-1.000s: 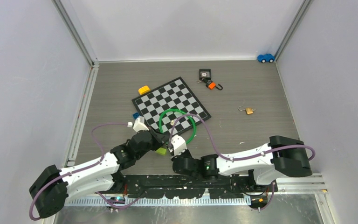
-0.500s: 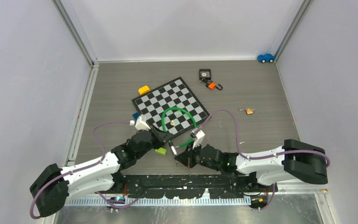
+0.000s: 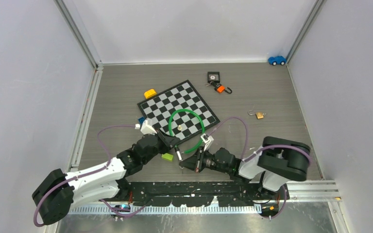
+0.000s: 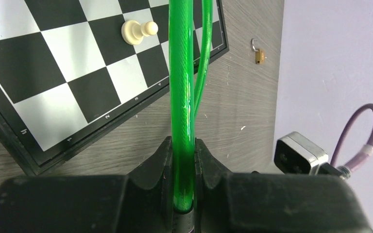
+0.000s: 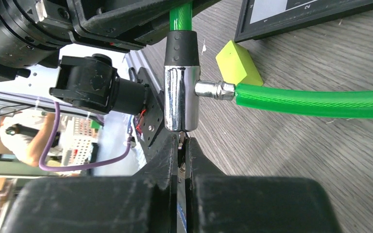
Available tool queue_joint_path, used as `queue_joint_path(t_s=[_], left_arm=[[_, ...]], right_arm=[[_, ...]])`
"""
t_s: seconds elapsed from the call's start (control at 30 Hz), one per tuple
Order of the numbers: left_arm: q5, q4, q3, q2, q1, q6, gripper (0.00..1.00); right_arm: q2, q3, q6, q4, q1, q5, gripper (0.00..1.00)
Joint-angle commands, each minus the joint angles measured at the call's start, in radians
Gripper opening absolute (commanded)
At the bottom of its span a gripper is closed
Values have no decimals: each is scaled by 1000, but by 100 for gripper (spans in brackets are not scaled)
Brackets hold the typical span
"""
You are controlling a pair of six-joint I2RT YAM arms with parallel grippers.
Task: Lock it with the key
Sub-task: Lock the lock.
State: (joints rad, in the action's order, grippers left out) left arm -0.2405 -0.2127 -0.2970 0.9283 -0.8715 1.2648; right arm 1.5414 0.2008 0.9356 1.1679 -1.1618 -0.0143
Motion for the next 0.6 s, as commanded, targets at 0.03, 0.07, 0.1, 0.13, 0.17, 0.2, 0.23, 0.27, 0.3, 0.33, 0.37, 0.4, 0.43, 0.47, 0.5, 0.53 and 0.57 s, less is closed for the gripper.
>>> queue_joint_path(t_s=[0.03,0.07,0.1,0.13,0.17,0.2,0.23,0.27,0.3,0.33,0.37,0.4,0.43,0.47,0.5,0.53,0.57], left_arm=[[38,-89,-1,-11,-4,-2,0],[38,-89,0,-13,-4,-2,0],[38,-91,1,-15,-4,-2,0],[38,-91,1,-16,-4,-3,0],[39,-93,2,-17,-4,-3,0],[40,-96,4,-19,-4,-4,0],[40,-101,6,-19,-4,-4,0],[41,-107,9,-19,-4,-3,0],[41,-117,12,-20,-4,-2,0],[42,-127,16,-19,-4,-1,0],[43,-134,18,-18,-4,0,0],[43,-136,18,-17,-4,-1,0],[43,-137,18,-17,-4,-1,0],[43,-138,18,-17,-4,-1,0],[42,-139,18,-17,-4,-1,0],[41,-139,18,-16,-4,-1,0],[41,-139,18,-16,-4,-1,0]], right_arm=[[139,40,137,270,39,-106,0],[149,52,138,270,39,-117,0],[153,58,140,269,39,-119,0],[153,61,138,269,39,-117,0],[148,61,135,270,39,-112,0],[142,57,129,270,39,-104,0],[134,54,124,270,39,-99,0],[130,50,121,270,40,-98,2],[126,49,118,270,40,-99,4],[126,48,116,271,40,-103,10],[126,49,114,270,40,-106,18],[128,48,114,270,40,-108,28],[130,48,112,270,40,-109,37],[131,44,112,270,40,-107,46],[131,41,110,270,40,-102,50],[128,38,106,270,40,-99,55],[124,32,103,270,40,-97,65]])
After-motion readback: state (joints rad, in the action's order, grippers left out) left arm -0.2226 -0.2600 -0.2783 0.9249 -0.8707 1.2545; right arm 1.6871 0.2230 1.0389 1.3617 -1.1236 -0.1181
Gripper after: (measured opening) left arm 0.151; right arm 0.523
